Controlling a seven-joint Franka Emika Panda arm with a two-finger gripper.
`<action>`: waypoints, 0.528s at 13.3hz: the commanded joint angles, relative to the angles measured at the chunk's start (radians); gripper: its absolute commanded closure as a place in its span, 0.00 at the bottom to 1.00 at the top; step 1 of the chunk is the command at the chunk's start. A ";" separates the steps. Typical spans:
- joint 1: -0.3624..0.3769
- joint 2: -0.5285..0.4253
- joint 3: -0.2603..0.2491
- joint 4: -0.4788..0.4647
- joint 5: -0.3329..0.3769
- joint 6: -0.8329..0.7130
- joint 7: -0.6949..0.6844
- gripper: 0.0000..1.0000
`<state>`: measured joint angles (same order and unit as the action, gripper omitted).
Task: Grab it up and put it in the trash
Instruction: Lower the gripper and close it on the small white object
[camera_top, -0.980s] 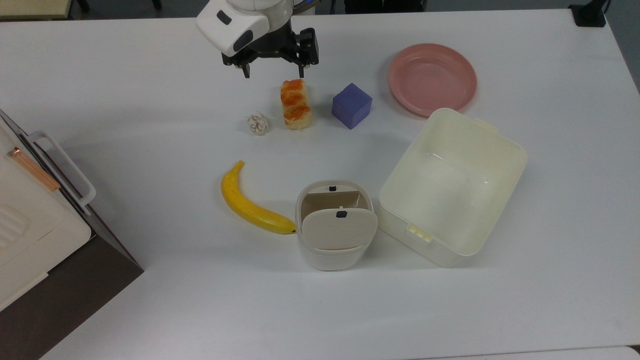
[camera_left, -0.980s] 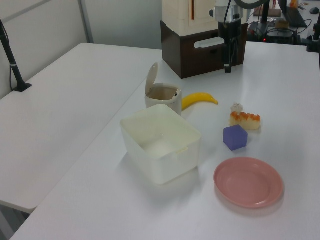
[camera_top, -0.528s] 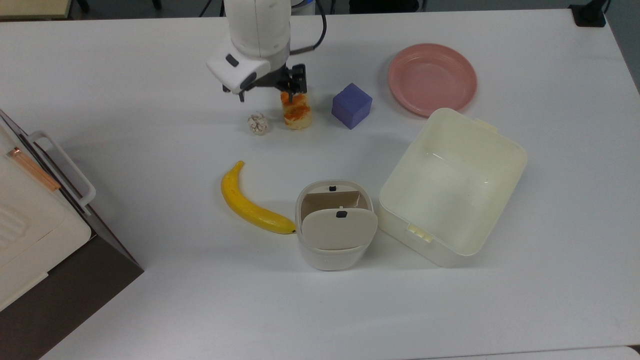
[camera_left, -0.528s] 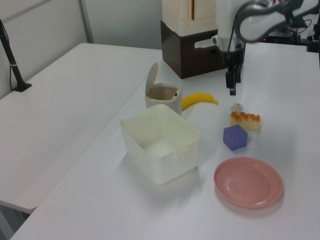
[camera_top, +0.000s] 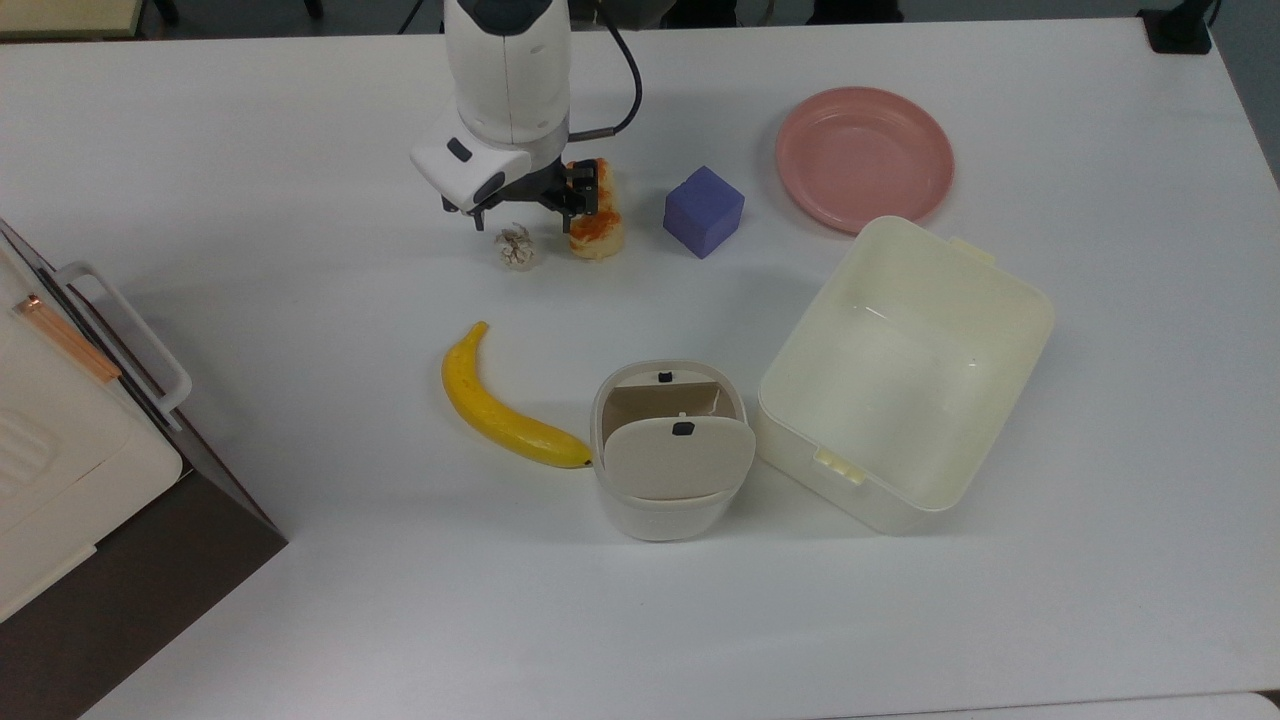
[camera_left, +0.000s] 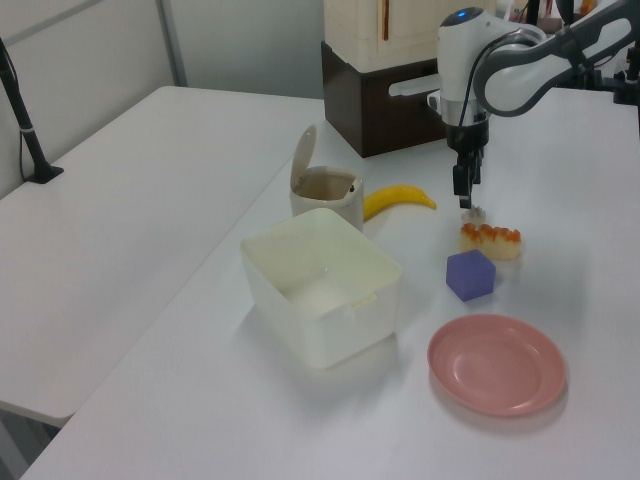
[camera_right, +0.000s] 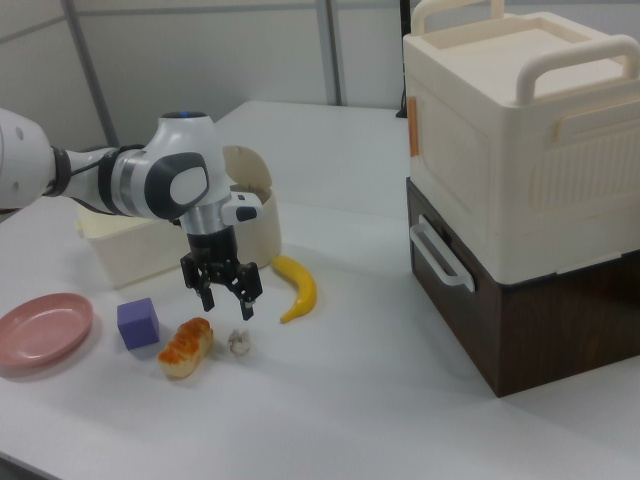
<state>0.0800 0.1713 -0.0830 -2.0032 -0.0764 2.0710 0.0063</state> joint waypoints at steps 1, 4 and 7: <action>0.004 0.036 -0.007 -0.022 -0.017 0.075 0.006 0.13; 0.001 0.047 -0.014 -0.020 -0.017 0.081 0.001 0.27; -0.003 0.050 -0.014 -0.035 -0.017 0.081 -0.051 0.39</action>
<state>0.0769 0.2358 -0.0904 -2.0062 -0.0765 2.1315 0.0008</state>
